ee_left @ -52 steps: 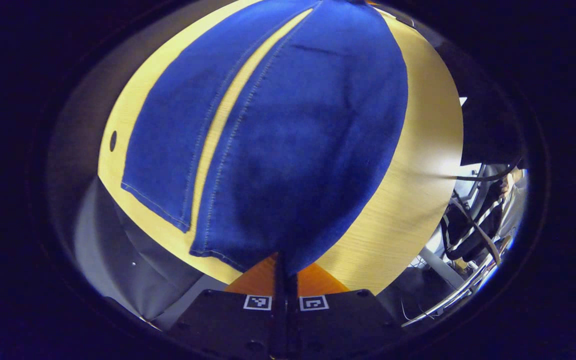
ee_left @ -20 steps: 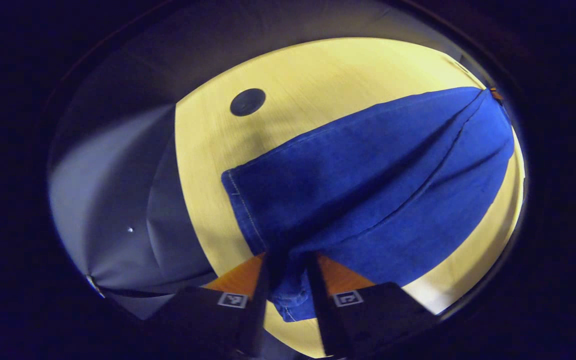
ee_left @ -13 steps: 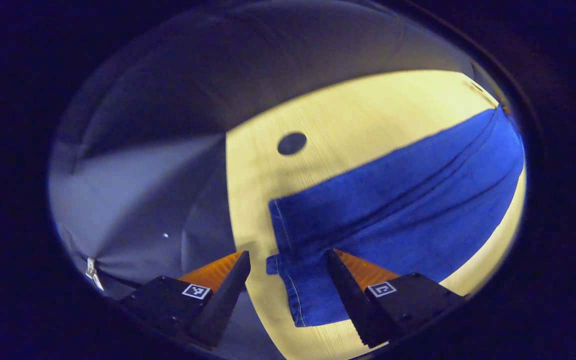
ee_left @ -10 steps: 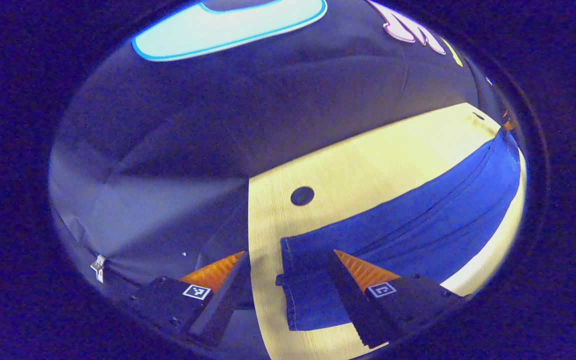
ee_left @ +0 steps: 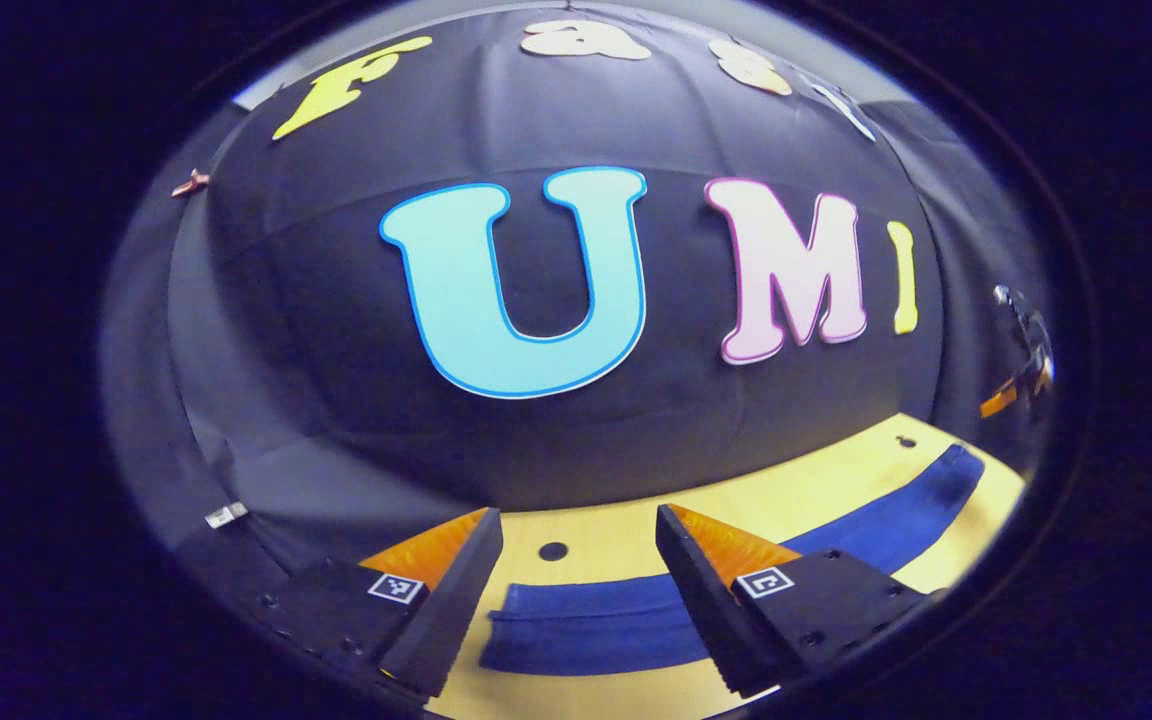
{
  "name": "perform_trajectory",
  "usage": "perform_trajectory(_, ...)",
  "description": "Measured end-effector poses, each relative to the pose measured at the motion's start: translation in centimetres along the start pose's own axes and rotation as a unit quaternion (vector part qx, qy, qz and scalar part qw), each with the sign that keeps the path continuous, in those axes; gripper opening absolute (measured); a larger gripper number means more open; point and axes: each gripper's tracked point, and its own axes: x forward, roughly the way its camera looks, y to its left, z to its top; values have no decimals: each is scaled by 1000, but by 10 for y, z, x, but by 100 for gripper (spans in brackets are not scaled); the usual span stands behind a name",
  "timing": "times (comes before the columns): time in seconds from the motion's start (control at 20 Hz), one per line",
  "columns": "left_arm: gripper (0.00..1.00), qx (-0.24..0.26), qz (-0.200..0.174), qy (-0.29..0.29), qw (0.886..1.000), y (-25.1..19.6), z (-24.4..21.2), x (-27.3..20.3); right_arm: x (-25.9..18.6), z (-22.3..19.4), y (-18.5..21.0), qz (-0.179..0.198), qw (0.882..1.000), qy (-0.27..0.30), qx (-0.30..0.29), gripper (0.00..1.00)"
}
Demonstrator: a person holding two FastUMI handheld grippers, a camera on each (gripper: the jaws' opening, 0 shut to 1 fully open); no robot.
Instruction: Grasp the waist and the cuffs of the jeans and fold them to make the two legs overlap; first hold the waist and fold one-third of the jeans toward the cuffs, then hold the cuffs and fold the remaining one-third in the same direction to finish folding.
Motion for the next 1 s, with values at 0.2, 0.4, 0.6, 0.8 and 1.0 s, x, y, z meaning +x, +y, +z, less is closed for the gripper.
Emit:
perform_trajectory(0.2, 97, -13, -18, -82, 996, -45, 62, -35, -13, -16, -7, -8, 999, -28, 41, 97)
perform_trajectory(0.4, 97, -86, -59, -165, 981, -83, 129, -64, -20, -28, -8, -8, 997, -23, 75, 97)
perform_trajectory(0.6, 97, -101, -61, -202, 972, -93, 166, -72, 0, -59, -13, -17, 979, 14, 204, 98)
perform_trajectory(0.8, 95, -115, -28, -224, 967, -91, 170, -73, 31, -96, -30, -31, 948, 52, 312, 98)
perform_trajectory(1.0, 96, -147, -117, -234, 954, -128, 183, -65, 61, -132, -46, -53, 915, 88, 391, 99)
